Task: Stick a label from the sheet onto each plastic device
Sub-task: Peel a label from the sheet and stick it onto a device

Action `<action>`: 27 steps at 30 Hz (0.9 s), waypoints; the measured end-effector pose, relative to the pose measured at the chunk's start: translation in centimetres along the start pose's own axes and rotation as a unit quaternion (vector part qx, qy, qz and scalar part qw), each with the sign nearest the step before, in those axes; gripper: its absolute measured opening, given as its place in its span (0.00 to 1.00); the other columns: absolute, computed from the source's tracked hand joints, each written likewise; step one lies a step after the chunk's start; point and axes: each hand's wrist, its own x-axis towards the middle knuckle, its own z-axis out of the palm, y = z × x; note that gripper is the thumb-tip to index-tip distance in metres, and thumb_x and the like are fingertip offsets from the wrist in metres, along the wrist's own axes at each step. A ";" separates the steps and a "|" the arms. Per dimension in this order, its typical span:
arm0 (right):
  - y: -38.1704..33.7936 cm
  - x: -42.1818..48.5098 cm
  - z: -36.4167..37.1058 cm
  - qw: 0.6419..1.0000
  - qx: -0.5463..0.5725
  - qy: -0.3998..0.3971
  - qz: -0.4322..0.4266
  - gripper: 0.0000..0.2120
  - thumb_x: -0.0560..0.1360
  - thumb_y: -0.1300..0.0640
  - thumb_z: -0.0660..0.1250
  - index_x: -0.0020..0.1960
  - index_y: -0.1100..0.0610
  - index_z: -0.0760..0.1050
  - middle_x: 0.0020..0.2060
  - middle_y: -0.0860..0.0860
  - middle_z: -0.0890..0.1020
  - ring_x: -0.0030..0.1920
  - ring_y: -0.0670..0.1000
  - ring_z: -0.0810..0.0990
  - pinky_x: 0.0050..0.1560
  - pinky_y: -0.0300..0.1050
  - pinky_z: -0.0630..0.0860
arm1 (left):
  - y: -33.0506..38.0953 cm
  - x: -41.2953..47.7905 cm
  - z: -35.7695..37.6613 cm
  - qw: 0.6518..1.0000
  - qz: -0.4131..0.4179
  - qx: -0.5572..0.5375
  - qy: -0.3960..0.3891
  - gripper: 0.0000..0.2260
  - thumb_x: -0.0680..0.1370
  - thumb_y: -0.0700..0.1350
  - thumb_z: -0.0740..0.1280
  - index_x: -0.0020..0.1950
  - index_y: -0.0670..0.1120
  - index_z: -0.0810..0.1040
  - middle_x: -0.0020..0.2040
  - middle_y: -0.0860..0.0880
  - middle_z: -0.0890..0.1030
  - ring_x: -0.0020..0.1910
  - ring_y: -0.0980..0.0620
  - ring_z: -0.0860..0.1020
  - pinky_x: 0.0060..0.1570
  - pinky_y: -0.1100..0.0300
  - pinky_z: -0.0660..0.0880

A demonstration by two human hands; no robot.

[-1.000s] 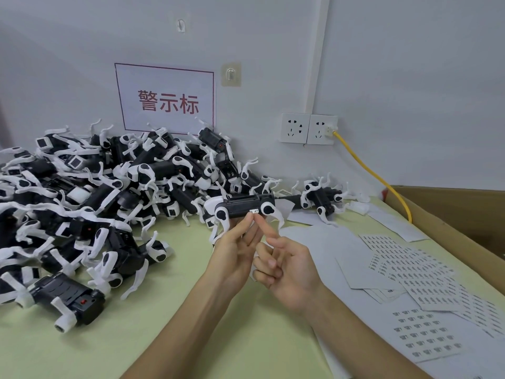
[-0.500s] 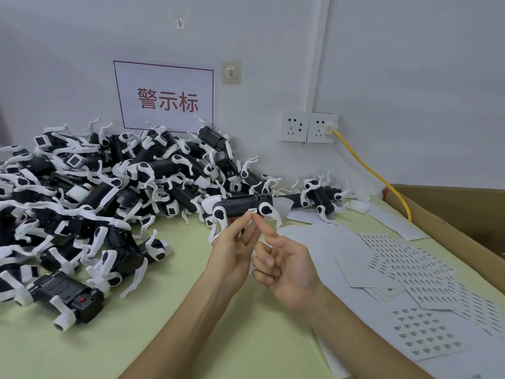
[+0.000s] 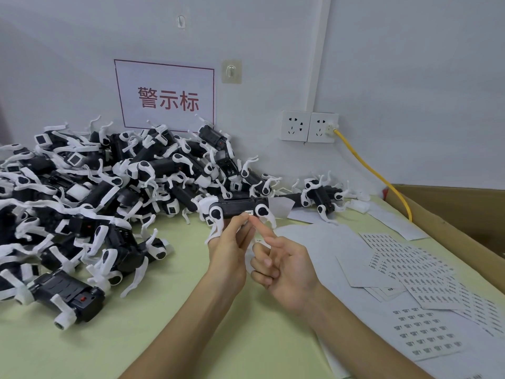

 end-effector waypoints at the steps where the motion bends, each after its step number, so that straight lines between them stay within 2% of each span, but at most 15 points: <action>1: 0.0 0.0 0.1 1.000 -0.001 0.001 0.001 0.24 0.71 0.57 0.61 0.65 0.50 0.80 0.26 0.50 0.63 0.25 0.47 0.56 0.27 0.41 0.54 | 0.0 0.0 0.0 1.000 0.005 0.001 0.008 0.05 0.78 0.39 0.71 0.51 0.41 0.76 0.46 0.45 0.82 0.54 0.49 0.83 0.64 0.59 0.76; 3: 0.0 0.0 0.1 1.000 0.002 0.006 0.003 0.24 0.72 0.57 0.61 0.67 0.50 0.79 0.27 0.51 0.63 0.25 0.47 0.56 0.27 0.41 0.54 | -0.1 0.0 0.1 1.000 0.010 0.005 0.017 0.05 0.78 0.39 0.71 0.52 0.41 0.76 0.46 0.45 0.82 0.52 0.50 0.82 0.63 0.59 0.76; 7: -0.1 0.0 0.1 1.000 0.013 0.008 0.003 0.24 0.73 0.57 0.60 0.69 0.51 0.77 0.27 0.51 0.63 0.25 0.47 0.57 0.28 0.42 0.53 | -0.1 -0.1 0.2 1.000 0.012 0.015 0.011 0.04 0.78 0.39 0.71 0.46 0.42 0.78 0.42 0.48 0.84 0.49 0.52 0.84 0.62 0.60 0.76; 12: -0.2 0.0 0.0 1.000 0.022 0.010 0.001 0.25 0.73 0.57 0.61 0.69 0.51 0.77 0.28 0.51 0.62 0.26 0.48 0.54 0.28 0.42 0.53 | 0.0 -0.2 0.0 0.999 0.022 0.029 -0.009 0.03 0.78 0.39 0.72 0.45 0.42 0.80 0.46 0.46 0.84 0.50 0.52 0.83 0.60 0.60 0.76; 16: -0.3 0.0 -0.1 0.999 0.030 0.011 0.001 0.25 0.72 0.57 0.62 0.68 0.50 0.78 0.28 0.51 0.62 0.27 0.48 0.53 0.27 0.41 0.53 | 0.2 -0.3 0.2 0.999 0.035 0.036 -0.018 0.06 0.78 0.38 0.72 0.41 0.45 0.81 0.42 0.49 0.84 0.47 0.54 0.83 0.56 0.62 0.76; 21: -0.2 0.0 -0.2 1.000 0.018 0.008 0.008 0.23 0.74 0.57 0.61 0.68 0.49 0.78 0.28 0.51 0.61 0.26 0.48 0.54 0.27 0.41 0.54 | 0.1 -0.3 0.1 0.999 0.026 0.025 -0.013 0.03 0.78 0.38 0.71 0.46 0.41 0.80 0.51 0.41 0.82 0.55 0.48 0.82 0.62 0.58 0.76; 27: -0.3 -0.1 -0.2 1.000 0.014 0.001 0.006 0.23 0.73 0.55 0.63 0.66 0.48 0.79 0.28 0.51 0.62 0.26 0.48 0.55 0.28 0.42 0.53 | 0.1 -0.4 0.2 0.999 0.033 0.031 -0.012 0.04 0.78 0.38 0.71 0.44 0.43 0.80 0.49 0.43 0.82 0.53 0.49 0.83 0.62 0.59 0.76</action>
